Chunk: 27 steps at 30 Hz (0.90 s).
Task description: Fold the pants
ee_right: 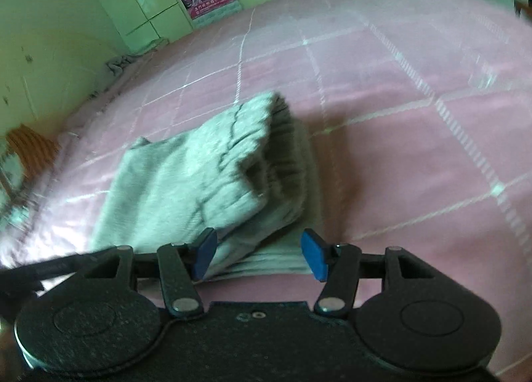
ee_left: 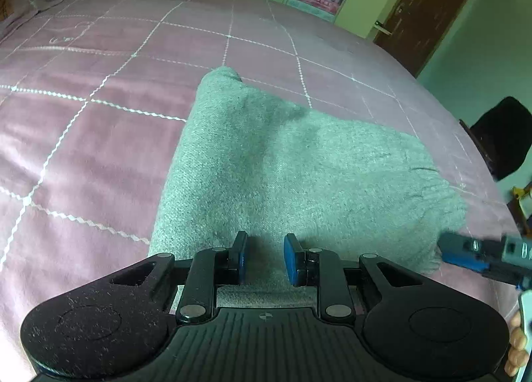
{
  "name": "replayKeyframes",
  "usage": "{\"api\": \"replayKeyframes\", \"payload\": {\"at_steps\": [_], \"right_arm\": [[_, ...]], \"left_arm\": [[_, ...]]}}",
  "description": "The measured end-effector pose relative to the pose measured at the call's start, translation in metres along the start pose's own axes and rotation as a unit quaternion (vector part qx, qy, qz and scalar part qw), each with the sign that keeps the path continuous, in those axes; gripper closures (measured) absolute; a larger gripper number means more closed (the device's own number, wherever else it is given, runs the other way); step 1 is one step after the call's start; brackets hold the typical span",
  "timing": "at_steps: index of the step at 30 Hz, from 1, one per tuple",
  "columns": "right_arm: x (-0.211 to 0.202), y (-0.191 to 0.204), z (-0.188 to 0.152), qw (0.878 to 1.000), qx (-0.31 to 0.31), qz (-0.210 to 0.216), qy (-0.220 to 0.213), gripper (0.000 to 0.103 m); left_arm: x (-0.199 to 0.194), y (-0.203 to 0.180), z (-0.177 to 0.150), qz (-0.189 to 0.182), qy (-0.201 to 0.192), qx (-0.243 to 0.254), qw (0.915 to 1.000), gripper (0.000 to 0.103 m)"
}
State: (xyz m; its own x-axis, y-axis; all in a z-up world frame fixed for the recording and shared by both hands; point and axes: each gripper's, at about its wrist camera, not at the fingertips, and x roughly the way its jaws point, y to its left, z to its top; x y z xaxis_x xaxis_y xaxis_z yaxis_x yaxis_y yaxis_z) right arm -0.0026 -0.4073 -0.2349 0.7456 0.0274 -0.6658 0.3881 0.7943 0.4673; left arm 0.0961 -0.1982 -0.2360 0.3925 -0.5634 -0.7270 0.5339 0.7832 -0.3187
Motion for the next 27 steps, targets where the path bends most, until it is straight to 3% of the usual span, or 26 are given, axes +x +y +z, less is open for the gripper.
{"api": "replayKeyframes", "payload": {"at_steps": [3,7,9,10,15,17,19,22,27], "right_arm": [[0.01,-0.008,0.003,0.997,0.07,0.039,0.001,0.045],[0.029,-0.003,0.01,0.994,0.096,0.043,0.006,0.042],[0.041,0.001,0.012,0.995,0.089,0.035,0.008,0.059],[0.044,0.004,0.013,0.995,0.089,0.033,0.003,0.062],[0.012,0.041,0.035,0.996,-0.015,0.059,-0.069,0.066],[0.004,0.038,0.042,0.995,-0.013,0.069,-0.07,0.064],[0.015,0.021,0.037,0.998,0.006,0.046,-0.036,0.064],[0.042,-0.008,0.009,1.0,0.016,-0.023,0.015,0.062],[0.023,-0.002,0.002,1.0,0.008,-0.013,-0.002,0.052]], "left_arm": [[0.001,0.002,0.0,-0.004,-0.001,-0.001,1.0,0.079],[0.001,0.007,0.001,-0.012,-0.003,-0.018,0.9998,0.079],[-0.002,0.008,0.002,-0.014,-0.008,-0.025,0.9996,0.079],[-0.003,0.008,0.003,-0.014,-0.012,-0.028,0.9995,0.079],[-0.004,0.004,0.015,-0.019,-0.03,-0.035,0.9987,0.079],[0.007,0.0,0.015,-0.007,-0.016,-0.024,0.9996,0.079],[0.021,0.0,0.01,-0.003,0.006,-0.02,0.9998,0.079],[0.023,-0.001,0.009,-0.008,0.007,-0.018,0.9998,0.079],[0.02,0.0,0.012,-0.012,0.013,-0.017,0.9997,0.079]]}}
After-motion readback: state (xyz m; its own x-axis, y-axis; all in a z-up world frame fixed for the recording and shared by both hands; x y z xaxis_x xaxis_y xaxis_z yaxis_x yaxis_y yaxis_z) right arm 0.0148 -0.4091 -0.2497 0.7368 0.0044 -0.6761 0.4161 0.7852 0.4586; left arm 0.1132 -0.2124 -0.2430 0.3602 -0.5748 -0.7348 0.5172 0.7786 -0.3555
